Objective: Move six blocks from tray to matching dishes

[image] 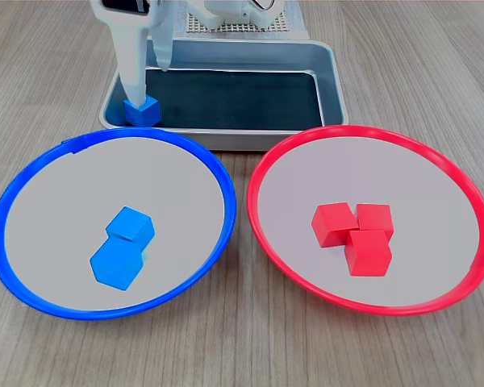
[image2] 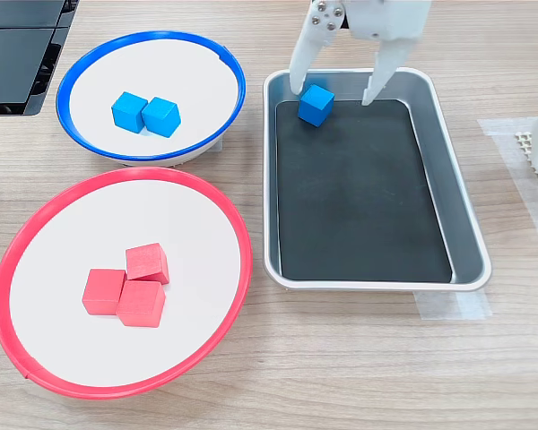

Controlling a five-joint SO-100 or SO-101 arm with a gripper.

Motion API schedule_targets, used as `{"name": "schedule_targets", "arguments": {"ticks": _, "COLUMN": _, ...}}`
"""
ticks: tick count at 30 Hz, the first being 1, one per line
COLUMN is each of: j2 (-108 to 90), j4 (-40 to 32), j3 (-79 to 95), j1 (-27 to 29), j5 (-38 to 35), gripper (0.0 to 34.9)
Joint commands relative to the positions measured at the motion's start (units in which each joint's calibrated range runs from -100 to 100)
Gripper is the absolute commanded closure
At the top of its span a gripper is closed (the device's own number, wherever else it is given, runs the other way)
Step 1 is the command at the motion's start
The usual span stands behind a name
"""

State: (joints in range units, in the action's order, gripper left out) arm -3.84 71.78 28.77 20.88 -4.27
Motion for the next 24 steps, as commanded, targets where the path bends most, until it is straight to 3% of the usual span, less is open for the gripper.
{"name": "schedule_targets", "arguments": {"ticks": 1, "j2": 3.37, "j4": 0.24, "j3": -4.69, "j1": 0.43, "j5": 1.37, "gripper": 12.4}}
{"name": "schedule_targets", "arguments": {"ticks": 9, "j2": 9.17, "j4": 0.32, "j3": -9.06, "j1": 1.47, "j5": 0.88, "gripper": 13.6}}
{"name": "schedule_targets", "arguments": {"ticks": 16, "j2": 12.75, "j4": 2.47, "j3": -12.61, "j1": 3.16, "j5": -0.1, "gripper": 27.7}}
{"name": "schedule_targets", "arguments": {"ticks": 19, "j2": 13.09, "j4": 3.38, "j3": -13.79, "j1": 2.79, "j5": -1.56, "gripper": 31.5}}
{"name": "schedule_targets", "arguments": {"ticks": 20, "j2": 12.75, "j4": 3.87, "j3": -14.34, "j1": 2.13, "j5": -2.44, "gripper": 34.7}}
{"name": "schedule_targets", "arguments": {"ticks": 24, "j2": 10.1, "j4": 11.47, "j3": -18.71, "j1": -3.71, "j5": -8.01, "gripper": 34.9}}
